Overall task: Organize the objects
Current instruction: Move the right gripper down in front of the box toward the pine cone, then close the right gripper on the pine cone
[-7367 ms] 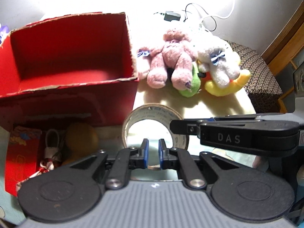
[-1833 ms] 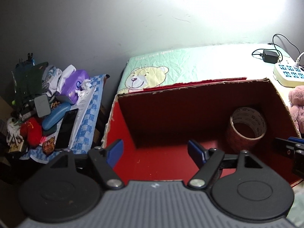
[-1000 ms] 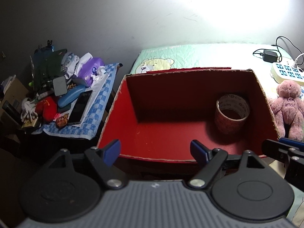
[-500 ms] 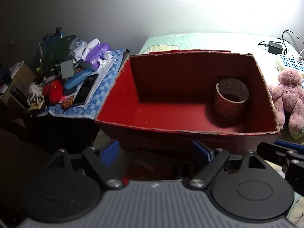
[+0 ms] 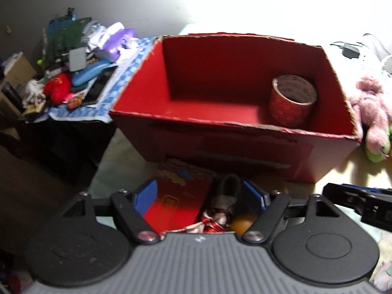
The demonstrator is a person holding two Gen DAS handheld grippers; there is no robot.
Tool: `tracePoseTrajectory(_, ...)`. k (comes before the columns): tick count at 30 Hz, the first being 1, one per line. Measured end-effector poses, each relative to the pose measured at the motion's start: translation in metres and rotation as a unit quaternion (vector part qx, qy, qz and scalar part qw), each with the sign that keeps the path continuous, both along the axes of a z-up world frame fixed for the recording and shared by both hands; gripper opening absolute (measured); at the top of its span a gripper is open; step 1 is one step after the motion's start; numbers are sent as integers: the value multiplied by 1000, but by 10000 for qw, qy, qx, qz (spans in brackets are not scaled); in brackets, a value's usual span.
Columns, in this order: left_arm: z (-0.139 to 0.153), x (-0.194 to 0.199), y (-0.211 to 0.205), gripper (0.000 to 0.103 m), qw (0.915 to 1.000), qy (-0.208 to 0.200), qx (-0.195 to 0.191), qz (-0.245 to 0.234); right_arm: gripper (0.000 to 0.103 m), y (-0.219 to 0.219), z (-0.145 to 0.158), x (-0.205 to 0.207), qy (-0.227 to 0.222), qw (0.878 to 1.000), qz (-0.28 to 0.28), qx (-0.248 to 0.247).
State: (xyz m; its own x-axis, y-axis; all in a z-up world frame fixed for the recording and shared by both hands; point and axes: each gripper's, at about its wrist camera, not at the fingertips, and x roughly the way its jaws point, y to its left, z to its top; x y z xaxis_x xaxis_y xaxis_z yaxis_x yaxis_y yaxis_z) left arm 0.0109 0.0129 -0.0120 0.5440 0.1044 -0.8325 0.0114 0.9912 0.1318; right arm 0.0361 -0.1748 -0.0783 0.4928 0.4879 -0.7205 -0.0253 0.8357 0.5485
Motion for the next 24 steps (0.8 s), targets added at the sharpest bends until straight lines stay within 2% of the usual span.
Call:
tracePoseTrajectory(4, -4, -9, -1, 77, 9991, -56, -231, -350, 32, -3, -7, 2, 245, 9995, -7, 217)
tracePoseTrajectory(8, -7, -16, -4, 72, 9964, -106, -395, -738, 32, -4, -15, 2, 513, 9975, 160, 463)
tracePoseTrajectory(10, -8, -21, 0, 71, 9938, -71, -567, -953, 32, -5, -20, 1, 654, 9962, 191, 551)
tracePoseTrajectory(15, -14, -39, 6, 71, 9843, 110, -1008, -1448, 34, -11, -35, 1, 1166, 9858, 237, 1184)
tracePoseTrajectory(21, -29, -50, -2, 74, 9745, 411, -1282, -1793, 47, 2, -39, -3, 1295, 9827, 598, 1184)
tracePoseTrajectory(22, -32, -50, -5, 77, 9737, 445, -1292, -1824, 48, 4, -41, -1, 1346, 9817, 661, 1176)
tracePoseTrajectory(24, -37, -52, -8, 78, 9733, 488, -1275, -1845, 48, 8, -43, 0, 1418, 9810, 671, 1144)
